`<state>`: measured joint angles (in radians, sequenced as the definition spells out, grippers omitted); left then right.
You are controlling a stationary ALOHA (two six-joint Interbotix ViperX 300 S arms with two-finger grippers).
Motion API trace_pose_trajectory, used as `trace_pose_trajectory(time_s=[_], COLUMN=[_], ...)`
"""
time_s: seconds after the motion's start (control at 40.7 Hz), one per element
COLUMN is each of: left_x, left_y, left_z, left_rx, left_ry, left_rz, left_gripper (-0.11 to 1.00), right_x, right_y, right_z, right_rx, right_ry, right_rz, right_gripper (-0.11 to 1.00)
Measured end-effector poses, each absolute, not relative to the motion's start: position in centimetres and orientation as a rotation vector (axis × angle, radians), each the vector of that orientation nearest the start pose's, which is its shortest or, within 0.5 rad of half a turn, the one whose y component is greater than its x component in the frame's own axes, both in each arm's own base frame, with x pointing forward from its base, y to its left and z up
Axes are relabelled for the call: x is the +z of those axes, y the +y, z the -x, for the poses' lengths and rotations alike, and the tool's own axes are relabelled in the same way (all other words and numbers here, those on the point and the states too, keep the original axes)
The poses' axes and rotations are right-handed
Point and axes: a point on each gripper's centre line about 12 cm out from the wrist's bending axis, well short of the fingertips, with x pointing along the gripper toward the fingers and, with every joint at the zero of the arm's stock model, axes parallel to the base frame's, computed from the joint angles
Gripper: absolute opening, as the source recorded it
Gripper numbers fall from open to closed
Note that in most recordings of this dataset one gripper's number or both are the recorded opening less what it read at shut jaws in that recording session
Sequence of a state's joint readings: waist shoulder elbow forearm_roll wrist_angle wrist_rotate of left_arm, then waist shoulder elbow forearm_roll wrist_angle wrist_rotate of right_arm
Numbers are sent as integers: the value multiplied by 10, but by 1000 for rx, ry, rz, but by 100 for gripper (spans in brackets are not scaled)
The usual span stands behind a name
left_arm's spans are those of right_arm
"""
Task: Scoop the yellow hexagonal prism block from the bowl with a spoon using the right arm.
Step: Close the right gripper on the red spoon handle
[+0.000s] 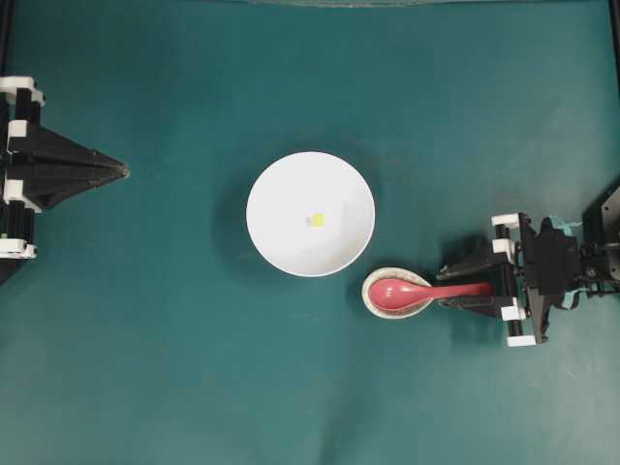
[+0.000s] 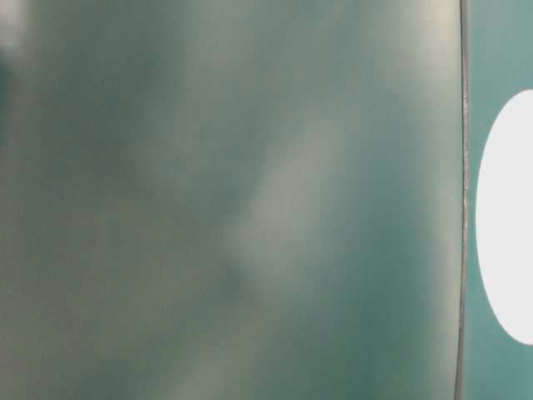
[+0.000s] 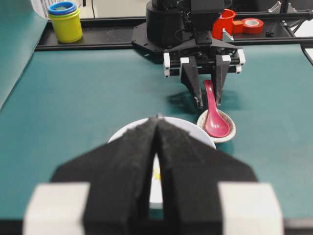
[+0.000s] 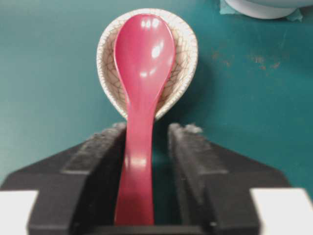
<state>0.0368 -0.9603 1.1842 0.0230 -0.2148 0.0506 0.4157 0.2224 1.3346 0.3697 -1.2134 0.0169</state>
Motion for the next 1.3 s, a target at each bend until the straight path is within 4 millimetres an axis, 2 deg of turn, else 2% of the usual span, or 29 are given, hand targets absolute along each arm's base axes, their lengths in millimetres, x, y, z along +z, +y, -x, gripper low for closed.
trace_pose_trajectory(time_s=[0.344, 0.737, 1.081, 1.302], left_x=[278, 277, 277, 276], left_y=[7, 7, 7, 7], left_z=[-199, -199, -199, -199], left_rx=[31, 31, 30, 31], left_ry=[27, 38, 40, 46], left_rz=[-73, -72, -72, -72], left_gripper=[-1, -1, -1, -1], right_x=[69, 71, 102, 104], right_y=[58, 60, 63, 63], right_z=[-230, -231, -234, -231], right_rx=[48, 53, 71, 71], right_ry=[335, 366, 307, 375], right_rz=[-3, -19, -78, -106], right_gripper=[20, 20, 20, 20])
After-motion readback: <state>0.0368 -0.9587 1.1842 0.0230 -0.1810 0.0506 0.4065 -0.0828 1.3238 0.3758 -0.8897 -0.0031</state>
